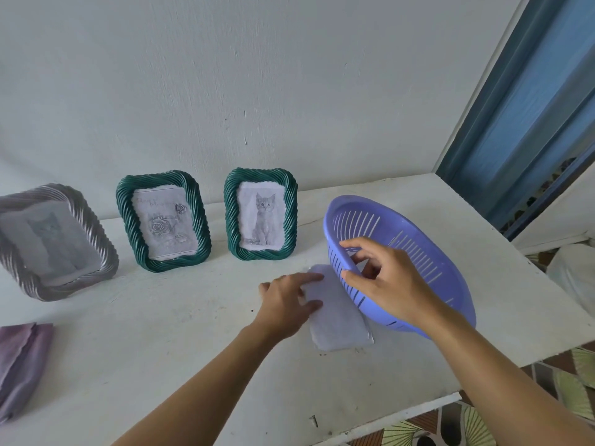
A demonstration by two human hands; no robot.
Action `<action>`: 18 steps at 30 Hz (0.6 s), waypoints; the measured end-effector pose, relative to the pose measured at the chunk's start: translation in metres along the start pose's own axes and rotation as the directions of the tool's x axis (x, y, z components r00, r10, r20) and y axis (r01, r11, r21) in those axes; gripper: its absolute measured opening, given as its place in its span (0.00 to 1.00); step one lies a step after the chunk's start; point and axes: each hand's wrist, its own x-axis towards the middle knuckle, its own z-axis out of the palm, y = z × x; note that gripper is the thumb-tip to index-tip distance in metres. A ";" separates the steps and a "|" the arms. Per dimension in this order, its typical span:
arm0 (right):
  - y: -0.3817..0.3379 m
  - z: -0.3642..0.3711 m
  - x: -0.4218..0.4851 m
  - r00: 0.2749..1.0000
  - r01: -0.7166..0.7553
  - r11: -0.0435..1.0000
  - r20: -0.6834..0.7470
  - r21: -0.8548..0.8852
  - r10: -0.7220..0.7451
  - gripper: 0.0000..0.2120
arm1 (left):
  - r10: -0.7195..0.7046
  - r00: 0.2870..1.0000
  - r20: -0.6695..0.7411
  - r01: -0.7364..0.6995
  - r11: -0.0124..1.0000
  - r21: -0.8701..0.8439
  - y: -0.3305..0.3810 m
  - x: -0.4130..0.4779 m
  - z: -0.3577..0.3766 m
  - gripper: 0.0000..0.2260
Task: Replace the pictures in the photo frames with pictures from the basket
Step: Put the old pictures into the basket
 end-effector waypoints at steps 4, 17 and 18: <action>0.002 0.001 0.000 1.000 0.012 1.000 0.000 -0.003 -0.012 0.18 | 0.236 0.971 -0.037 -0.198 0.882 0.428 -0.010 -0.010 0.009 0.18; 0.008 0.025 0.001 0.999 0.038 0.995 0.008 -0.091 -0.037 0.17 | 0.188 0.979 -0.079 -0.160 0.948 0.276 -0.069 -0.036 -0.048 0.19; 0.007 0.026 0.001 0.999 0.040 0.994 0.006 -0.099 -0.039 0.17 | 0.172 0.980 -0.099 -0.142 0.957 0.253 -0.067 -0.036 -0.048 0.20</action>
